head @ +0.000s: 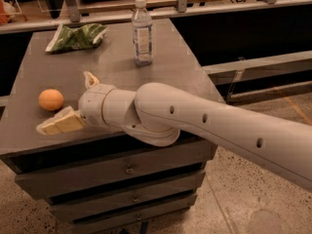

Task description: Move orange near blue plastic bottle

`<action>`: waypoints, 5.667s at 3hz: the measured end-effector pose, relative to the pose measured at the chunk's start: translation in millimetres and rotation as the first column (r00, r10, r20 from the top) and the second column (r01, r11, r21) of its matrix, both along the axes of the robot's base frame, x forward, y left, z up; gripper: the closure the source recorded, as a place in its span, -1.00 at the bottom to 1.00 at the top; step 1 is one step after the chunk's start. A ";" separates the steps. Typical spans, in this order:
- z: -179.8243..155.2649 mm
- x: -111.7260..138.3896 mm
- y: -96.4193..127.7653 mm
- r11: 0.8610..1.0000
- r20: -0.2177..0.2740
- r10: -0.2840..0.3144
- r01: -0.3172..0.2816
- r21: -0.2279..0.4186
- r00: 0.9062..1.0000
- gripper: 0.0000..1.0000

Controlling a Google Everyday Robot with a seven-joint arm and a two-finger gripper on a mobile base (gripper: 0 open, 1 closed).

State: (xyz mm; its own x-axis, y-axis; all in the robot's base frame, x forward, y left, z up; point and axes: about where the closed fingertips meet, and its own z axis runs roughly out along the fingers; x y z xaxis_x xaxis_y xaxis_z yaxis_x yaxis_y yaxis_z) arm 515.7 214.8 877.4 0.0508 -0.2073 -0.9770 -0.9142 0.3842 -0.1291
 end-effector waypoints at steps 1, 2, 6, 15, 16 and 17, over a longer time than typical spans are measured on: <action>-2.9 14.3 15.8 1.000 0.004 0.013 -0.013 0.005 1.000 -1.00; -6.1 27.1 30.1 1.000 0.005 0.026 -0.026 0.017 1.000 -1.00; -20.7 30.0 57.1 0.988 -0.045 0.154 -0.153 0.037 0.987 0.27; -24.4 16.7 67.6 0.961 -0.062 0.278 -0.277 0.028 0.959 0.76; -40.8 13.8 57.6 0.966 -0.086 0.256 -0.252 0.048 0.963 1.00; -36.5 13.8 57.6 0.966 -0.087 0.256 -0.252 0.048 0.963 1.00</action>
Offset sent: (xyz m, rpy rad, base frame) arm 0.0460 0.0437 -0.0121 0.0347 -0.0027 0.0360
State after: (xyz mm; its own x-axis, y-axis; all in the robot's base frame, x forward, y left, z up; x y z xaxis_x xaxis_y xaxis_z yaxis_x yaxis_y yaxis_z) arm 529.5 272.4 840.9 0.0075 -0.1634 -0.9865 -0.9896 0.1408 -0.0309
